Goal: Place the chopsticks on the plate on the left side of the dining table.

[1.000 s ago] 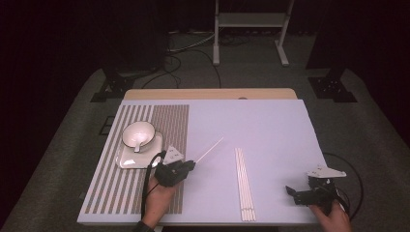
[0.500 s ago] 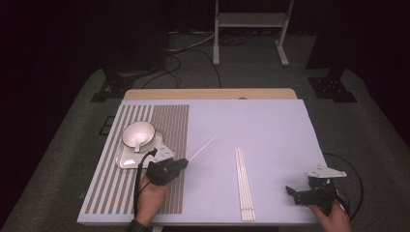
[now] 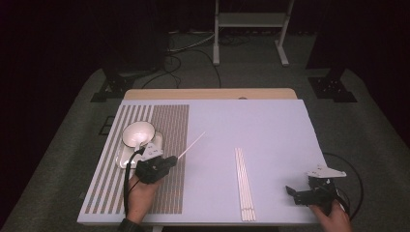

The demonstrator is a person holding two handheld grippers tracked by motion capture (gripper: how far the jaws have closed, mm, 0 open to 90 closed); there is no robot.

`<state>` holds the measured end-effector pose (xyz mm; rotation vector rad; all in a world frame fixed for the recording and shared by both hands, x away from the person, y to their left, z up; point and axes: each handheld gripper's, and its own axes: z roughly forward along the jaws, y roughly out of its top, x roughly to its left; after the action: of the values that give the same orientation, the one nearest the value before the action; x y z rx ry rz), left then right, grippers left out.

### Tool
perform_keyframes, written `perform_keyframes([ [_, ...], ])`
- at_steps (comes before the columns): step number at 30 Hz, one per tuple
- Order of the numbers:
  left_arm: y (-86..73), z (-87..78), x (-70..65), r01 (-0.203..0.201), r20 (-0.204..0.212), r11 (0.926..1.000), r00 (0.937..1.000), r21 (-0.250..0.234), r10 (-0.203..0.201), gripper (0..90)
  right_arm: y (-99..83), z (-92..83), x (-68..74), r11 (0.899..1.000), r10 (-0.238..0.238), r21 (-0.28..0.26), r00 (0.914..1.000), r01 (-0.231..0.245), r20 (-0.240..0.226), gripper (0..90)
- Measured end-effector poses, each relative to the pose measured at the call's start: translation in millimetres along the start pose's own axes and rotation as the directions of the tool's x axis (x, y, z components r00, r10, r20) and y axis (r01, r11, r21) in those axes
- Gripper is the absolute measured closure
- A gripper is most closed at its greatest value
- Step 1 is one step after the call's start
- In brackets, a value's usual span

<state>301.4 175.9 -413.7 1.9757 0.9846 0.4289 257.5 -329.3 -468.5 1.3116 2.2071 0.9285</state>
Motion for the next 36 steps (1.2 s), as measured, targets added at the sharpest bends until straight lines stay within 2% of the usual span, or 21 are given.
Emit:
perform_keyframes([
  [22,-14.3,-25.0,24.4,0.043,-0.059,0.9989,0.9973,-0.017,-0.044,84.6,0.0,0.0,0.0,1.0,0.0,0.0,1.0,0.0,0.0,0.0],
  [36,-24.1,-42.8,48.8,0.068,-0.095,0.9969,0.9929,-0.038,-0.072,84.6,0.0,0.1,0.0,1.0,-0.001,-0.001,1.0,0.001,0.0,0.0],
])
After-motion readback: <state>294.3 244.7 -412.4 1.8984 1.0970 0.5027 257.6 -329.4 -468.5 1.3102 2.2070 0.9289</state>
